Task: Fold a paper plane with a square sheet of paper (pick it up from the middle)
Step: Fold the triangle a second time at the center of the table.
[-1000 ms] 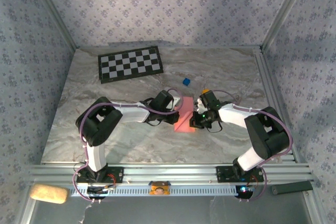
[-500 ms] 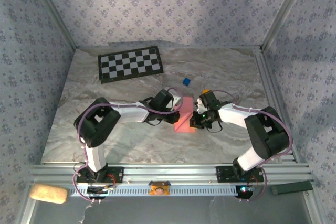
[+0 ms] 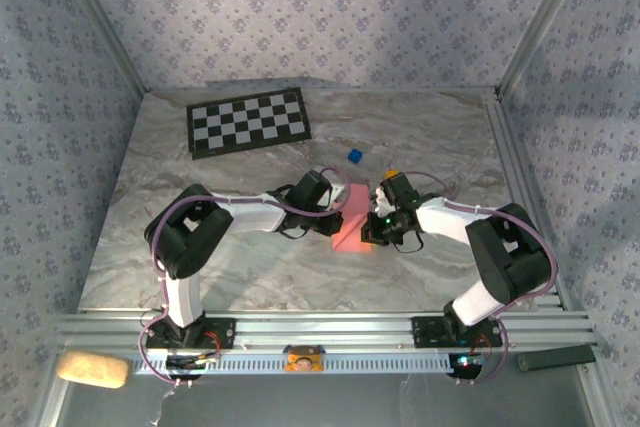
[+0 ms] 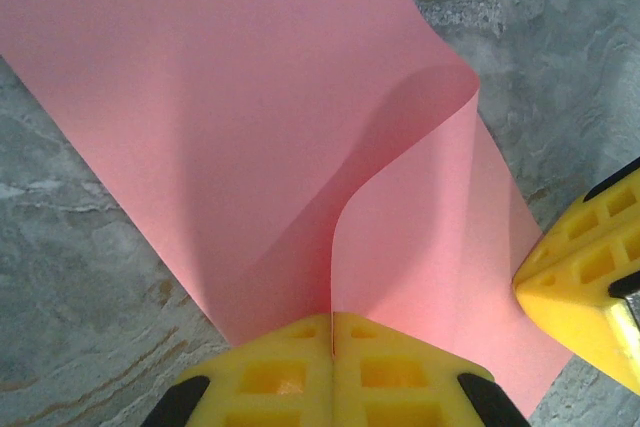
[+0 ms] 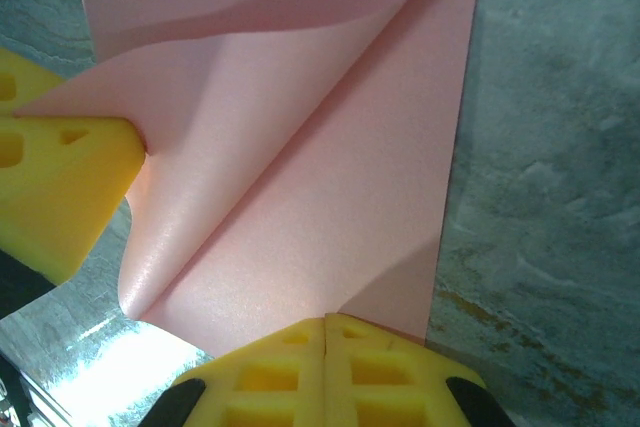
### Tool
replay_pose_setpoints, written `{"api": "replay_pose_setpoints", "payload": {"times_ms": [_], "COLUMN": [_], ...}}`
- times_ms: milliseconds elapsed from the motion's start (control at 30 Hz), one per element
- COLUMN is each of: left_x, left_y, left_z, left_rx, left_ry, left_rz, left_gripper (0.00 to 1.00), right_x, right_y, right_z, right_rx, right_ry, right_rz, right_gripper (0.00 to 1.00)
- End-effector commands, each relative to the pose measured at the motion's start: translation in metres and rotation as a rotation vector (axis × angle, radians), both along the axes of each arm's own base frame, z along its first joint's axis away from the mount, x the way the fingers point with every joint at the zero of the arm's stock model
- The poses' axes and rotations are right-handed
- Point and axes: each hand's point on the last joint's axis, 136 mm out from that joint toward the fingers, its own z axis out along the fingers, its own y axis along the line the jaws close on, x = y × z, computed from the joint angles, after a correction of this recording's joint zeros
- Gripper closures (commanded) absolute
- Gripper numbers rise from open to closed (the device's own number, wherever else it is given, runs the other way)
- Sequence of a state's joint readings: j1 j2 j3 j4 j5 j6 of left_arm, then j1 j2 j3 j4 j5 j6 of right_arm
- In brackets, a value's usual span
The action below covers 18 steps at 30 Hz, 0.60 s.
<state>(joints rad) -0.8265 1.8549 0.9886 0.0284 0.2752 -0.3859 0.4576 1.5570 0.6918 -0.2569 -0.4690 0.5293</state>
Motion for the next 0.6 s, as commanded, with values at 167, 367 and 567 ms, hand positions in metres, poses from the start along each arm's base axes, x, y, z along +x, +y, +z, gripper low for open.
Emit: {"api": "replay_pose_setpoints", "payload": {"times_ms": [167,367,567], "left_x": [0.003,0.000,-0.003], "left_y": [0.005,0.000,0.000], "left_z": [-0.011,-0.009,-0.010], "left_rx": [0.035,0.014,0.016], "left_ry": [0.021,0.033,0.055], "left_rz": [0.013,-0.012,-0.011], "left_gripper": [0.96,0.96,0.96], "right_x": [-0.011,-0.001,0.007], "right_y": [-0.014,-0.004,-0.006], "right_z": [-0.013,0.005,0.024], "right_rx": [-0.065,-0.009,0.006], "right_ry": [0.048,0.003,-0.062], "right_rz": [0.003,-0.002,-0.057], "right_gripper": [0.94,0.89,0.84]}}
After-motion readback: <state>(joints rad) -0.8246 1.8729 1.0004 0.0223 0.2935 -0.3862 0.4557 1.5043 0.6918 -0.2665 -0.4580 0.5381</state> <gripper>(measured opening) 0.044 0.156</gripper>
